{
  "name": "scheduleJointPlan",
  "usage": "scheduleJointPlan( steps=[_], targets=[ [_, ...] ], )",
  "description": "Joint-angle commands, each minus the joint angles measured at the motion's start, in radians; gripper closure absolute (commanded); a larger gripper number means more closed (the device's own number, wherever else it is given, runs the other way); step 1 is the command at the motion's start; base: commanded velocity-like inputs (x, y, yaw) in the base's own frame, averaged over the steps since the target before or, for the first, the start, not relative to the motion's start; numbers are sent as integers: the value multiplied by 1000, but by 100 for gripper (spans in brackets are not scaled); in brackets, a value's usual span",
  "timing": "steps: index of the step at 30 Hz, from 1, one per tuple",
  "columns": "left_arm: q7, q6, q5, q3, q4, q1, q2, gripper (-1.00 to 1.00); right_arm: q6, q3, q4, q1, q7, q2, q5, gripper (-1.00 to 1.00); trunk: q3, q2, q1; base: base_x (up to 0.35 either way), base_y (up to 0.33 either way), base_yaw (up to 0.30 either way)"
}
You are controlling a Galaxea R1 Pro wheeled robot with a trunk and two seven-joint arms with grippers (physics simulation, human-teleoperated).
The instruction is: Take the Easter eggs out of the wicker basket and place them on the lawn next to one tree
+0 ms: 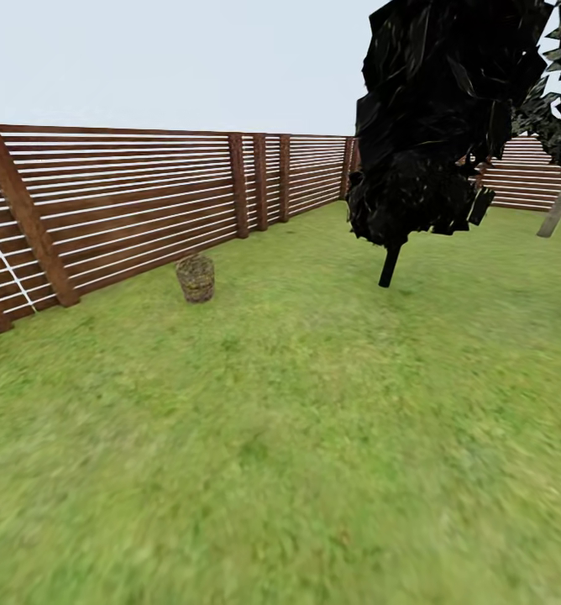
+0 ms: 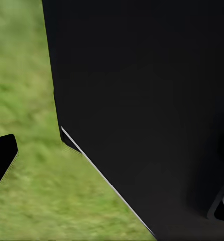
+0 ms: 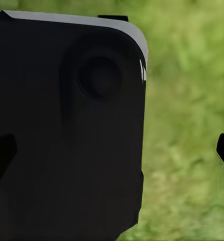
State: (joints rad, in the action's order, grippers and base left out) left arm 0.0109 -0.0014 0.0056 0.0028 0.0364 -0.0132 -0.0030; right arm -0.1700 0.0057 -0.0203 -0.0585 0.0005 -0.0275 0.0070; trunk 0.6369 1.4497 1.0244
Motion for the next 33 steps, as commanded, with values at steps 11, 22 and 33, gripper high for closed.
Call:
scheduleJointPlan(
  steps=[11,22,33],
  targets=[
    [1,0,1,0,2,-1,0,-100,-3,0,1,0,-1,2,0,-100,1,0,1,341,0,0],
    [1,0,1,0,2,-1,0,-100,-3,0,1,0,0,1,-1,-100,1,0,1,341,0,0],
    [1,0,1,0,2,-1,0,-100,-3,0,2,0,0,1,0,-100,1,0,1,341,0,0]
  ],
)
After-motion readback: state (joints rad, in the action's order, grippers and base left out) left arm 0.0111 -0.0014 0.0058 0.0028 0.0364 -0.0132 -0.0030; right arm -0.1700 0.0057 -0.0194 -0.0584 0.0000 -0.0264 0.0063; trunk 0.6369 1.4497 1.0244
